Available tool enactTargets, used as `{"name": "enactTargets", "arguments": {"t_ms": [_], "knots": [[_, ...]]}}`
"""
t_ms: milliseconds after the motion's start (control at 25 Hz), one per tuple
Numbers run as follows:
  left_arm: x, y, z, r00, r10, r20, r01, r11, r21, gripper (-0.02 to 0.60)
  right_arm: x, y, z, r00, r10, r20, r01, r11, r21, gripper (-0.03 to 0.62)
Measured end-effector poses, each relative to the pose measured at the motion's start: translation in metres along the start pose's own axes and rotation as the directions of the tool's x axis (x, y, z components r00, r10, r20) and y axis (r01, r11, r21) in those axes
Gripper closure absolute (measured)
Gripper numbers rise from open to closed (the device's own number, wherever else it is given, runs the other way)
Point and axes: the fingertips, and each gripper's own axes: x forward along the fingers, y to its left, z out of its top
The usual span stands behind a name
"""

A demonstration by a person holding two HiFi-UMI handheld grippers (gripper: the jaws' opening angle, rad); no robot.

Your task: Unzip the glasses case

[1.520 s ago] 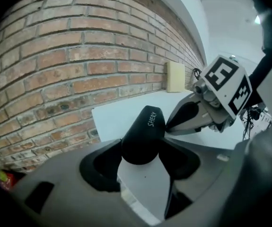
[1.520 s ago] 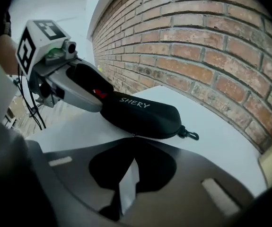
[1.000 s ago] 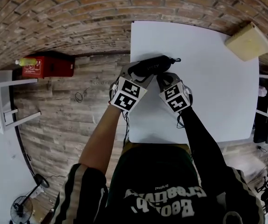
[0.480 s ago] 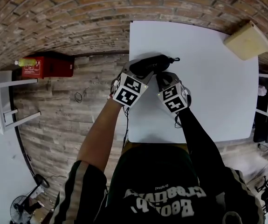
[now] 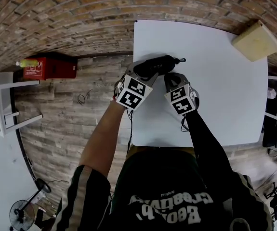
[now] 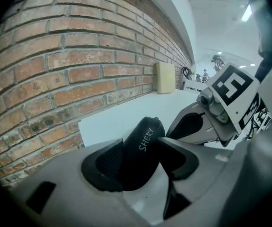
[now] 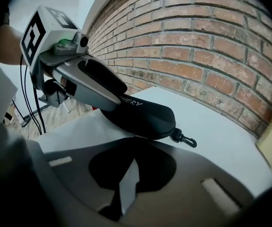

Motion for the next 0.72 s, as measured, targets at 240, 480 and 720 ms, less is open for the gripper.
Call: {"name": "enactTargets", "arguments": {"t_ms": [240, 480, 720], "knots": [[0.000, 0.000, 0.000, 1.000, 0.001, 0.011, -0.001, 1.000, 0.001, 0.353, -0.002, -0.005, -0.001, 1.000, -0.009, 0.000, 0.009, 1.000, -0.007, 0.580], [0.000, 0.000, 0.001, 1.000, -0.003, 0.010, 0.003, 1.000, 0.004, 0.354, -0.004, -0.012, -0.004, 1.000, -0.025, -0.008, 0.025, 1.000, -0.008, 0.580], [-0.001, 0.000, 0.001, 1.000, -0.002, 0.006, 0.002, 1.000, 0.005, 0.354, -0.005, -0.022, -0.006, 0.999, -0.035, -0.014, 0.035, 0.999, -0.008, 0.580]]}}
